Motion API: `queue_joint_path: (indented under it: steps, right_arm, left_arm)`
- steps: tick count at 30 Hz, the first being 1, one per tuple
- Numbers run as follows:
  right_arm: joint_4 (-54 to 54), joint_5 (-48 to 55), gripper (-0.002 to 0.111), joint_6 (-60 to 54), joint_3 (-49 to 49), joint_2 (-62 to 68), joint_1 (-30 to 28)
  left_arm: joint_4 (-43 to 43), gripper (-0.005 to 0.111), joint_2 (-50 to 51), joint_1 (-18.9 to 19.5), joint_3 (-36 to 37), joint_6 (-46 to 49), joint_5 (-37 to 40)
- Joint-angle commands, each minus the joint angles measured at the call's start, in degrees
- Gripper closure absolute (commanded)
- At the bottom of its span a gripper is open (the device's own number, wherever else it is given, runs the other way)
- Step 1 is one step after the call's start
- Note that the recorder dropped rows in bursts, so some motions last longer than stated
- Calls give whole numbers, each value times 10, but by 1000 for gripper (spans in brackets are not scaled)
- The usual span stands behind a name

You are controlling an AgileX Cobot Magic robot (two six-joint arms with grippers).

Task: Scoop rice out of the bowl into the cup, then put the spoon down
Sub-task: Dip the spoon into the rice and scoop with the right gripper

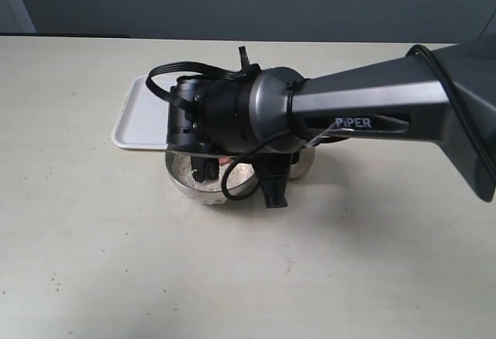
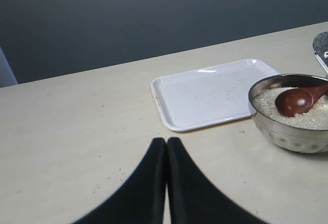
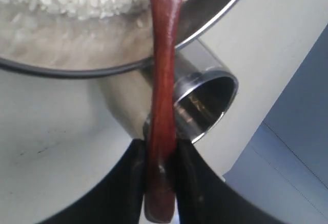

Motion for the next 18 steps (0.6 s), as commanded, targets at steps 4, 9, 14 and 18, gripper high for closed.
queue_joint_path:
  steps: [4, 9, 14, 18]
  right_arm:
    - [43, 2, 109, -13, 2, -3, -1]
    - [74, 2, 109, -21, 2, -3, -1]
    - [109, 2, 109, -21, 2, -3, -3]
    - [122, 2, 109, -21, 2, -3, -3]
  left_arm:
    - [-2, 106, -2, -1, -1, -1, -8]
    - [-2, 106, -2, -1, -1, -1, -8]
    - [-2, 106, -2, -1, -1, -1, -8]
    - [-2, 106, -2, -1, -1, -1, -8]
